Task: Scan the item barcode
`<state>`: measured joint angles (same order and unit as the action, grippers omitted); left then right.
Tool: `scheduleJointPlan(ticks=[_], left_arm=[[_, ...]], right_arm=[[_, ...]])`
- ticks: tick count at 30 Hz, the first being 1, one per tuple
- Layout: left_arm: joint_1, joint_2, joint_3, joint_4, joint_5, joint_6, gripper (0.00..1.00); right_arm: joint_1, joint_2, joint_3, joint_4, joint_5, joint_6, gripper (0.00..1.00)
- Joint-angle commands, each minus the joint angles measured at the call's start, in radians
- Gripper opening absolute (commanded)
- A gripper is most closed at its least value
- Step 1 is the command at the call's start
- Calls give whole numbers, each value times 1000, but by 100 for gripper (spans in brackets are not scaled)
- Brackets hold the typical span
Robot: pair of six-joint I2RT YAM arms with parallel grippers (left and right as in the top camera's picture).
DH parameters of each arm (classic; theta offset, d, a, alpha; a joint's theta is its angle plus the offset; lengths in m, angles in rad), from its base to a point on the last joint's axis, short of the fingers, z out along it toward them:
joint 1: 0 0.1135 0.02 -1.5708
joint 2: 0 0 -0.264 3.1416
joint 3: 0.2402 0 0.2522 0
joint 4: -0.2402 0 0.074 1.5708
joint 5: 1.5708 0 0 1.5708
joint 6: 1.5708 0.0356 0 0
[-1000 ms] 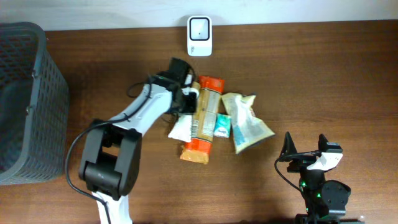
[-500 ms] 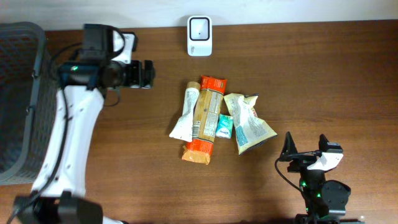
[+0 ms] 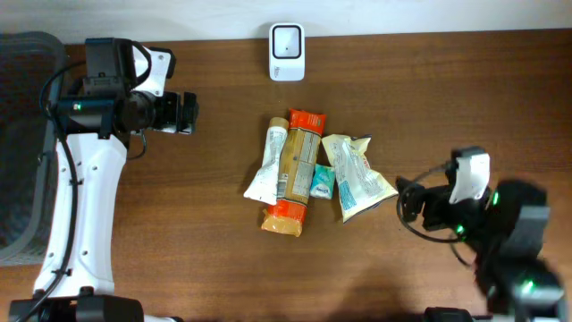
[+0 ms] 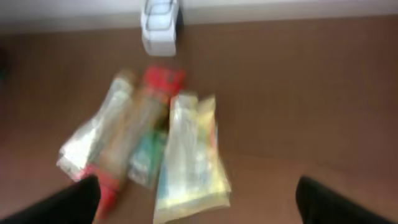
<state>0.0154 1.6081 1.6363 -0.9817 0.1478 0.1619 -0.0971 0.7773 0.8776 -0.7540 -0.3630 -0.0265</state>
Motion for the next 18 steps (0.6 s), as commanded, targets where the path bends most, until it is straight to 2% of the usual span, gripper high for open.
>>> scheduleJointPlan(ticks=[1,3,5,8,11,15,18], left_arm=[[5,-8,12,0,1,16,99],[5,-8,12,0,1,16,99],[5,-8,12,0,1,16,99],[5,-8,12,0,1,16,99],[5,-8,12,0,1,16,99],[5,-8,12,0,1,16,99],[5,-8,12,0,1,16,99]], right_arm=[[5,271,312,-202,-20,-74,99],[5,418,415,-243,-32,-70,99],[5,575,433,-235,-74,-88,99],[5,755,433,-314,-173,-254,99],[5,968,433,-321,-316,-367,99],[6,1134,433,-285,-382,-412,99],[8,1173,430,-243,-385,-411,99]])
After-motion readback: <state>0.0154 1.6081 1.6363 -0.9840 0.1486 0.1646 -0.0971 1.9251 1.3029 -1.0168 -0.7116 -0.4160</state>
